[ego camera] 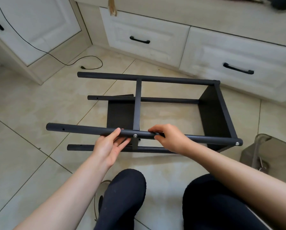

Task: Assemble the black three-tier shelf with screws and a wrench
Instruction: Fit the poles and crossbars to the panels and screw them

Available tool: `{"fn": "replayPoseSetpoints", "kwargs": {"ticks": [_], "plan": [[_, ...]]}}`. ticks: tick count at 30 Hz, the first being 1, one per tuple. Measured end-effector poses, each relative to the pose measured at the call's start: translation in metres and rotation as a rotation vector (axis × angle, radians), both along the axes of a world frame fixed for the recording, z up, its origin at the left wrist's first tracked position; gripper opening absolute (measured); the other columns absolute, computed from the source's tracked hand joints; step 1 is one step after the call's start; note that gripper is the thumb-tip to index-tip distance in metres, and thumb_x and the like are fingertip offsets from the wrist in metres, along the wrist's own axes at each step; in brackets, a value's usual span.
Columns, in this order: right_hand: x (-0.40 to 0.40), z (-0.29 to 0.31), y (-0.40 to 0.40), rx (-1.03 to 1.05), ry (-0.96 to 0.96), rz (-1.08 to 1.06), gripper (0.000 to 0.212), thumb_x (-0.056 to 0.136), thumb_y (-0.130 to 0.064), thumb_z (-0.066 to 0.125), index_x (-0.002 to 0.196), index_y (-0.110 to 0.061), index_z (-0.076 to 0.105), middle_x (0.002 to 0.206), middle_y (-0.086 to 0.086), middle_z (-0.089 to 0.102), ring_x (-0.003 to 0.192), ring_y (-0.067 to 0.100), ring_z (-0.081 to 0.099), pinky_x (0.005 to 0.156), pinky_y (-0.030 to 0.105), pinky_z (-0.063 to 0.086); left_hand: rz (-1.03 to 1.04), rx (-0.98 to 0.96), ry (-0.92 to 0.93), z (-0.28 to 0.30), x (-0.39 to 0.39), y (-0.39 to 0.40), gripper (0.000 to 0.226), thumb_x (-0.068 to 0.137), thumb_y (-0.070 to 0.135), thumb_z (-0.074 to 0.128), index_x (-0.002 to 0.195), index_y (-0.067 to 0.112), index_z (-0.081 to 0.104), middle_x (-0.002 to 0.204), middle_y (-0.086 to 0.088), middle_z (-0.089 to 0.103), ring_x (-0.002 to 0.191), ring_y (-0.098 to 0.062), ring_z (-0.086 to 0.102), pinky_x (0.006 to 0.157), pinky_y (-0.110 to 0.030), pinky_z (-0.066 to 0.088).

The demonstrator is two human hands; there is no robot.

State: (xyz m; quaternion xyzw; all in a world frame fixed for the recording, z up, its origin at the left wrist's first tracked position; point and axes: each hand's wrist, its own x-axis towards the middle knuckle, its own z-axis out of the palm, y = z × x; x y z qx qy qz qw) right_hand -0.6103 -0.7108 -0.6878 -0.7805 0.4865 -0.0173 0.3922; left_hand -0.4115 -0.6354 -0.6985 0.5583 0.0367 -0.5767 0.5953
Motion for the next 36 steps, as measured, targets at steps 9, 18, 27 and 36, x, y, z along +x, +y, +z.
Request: {"fn": "replayPoseSetpoints", "kwargs": {"ticks": [9, 18, 27, 36], "plan": [[-0.005, 0.033, 0.004, -0.094, 0.038, 0.015, 0.033, 0.099, -0.012, 0.052, 0.129, -0.021, 0.062, 0.120, 0.002, 0.066, 0.107, 0.019, 0.061, 0.096, 0.032, 0.050, -0.043, 0.057, 0.015, 0.037, -0.003, -0.007, 0.039, 0.097, 0.001, 0.059, 0.134, 0.000, 0.048, 0.115, -0.027, 0.064, 0.094, -0.037, 0.067, 0.061, -0.045, 0.060], [-0.013, 0.118, 0.002, -0.249, 0.038, 0.034, 0.029, 0.101, -0.014, 0.049, 0.129, -0.020, 0.057, 0.111, 0.003, 0.064, 0.096, 0.016, 0.061, 0.084, 0.027, 0.052, -0.141, -0.028, -0.125, 0.140, -0.008, -0.033, 0.040, 0.095, 0.000, 0.062, 0.133, 0.000, 0.049, 0.107, -0.026, 0.066, 0.091, -0.036, 0.068, 0.054, -0.044, 0.062], [-0.038, 0.171, 0.018, -0.237, 0.050, -0.056, 0.027, 0.097, -0.019, 0.059, 0.124, -0.022, 0.055, 0.111, 0.001, 0.063, 0.089, 0.015, 0.059, 0.066, 0.019, 0.045, -0.349, -0.066, -0.398, 0.227, -0.046, -0.036, 0.035, 0.096, 0.001, 0.062, 0.129, -0.004, 0.051, 0.107, -0.022, 0.067, 0.085, -0.031, 0.071, 0.058, -0.038, 0.063], [-0.075, 0.172, 0.048, 0.102, -0.185, -0.345, 0.018, 0.093, -0.014, 0.065, 0.111, -0.014, 0.064, 0.107, 0.003, 0.070, 0.095, 0.017, 0.067, 0.072, 0.029, 0.057, -0.474, -0.205, -0.653, 0.236, -0.089, -0.011, 0.043, 0.092, -0.001, 0.068, 0.129, 0.009, 0.046, 0.120, -0.012, 0.058, 0.104, -0.034, 0.068, 0.070, -0.045, 0.064]]}}
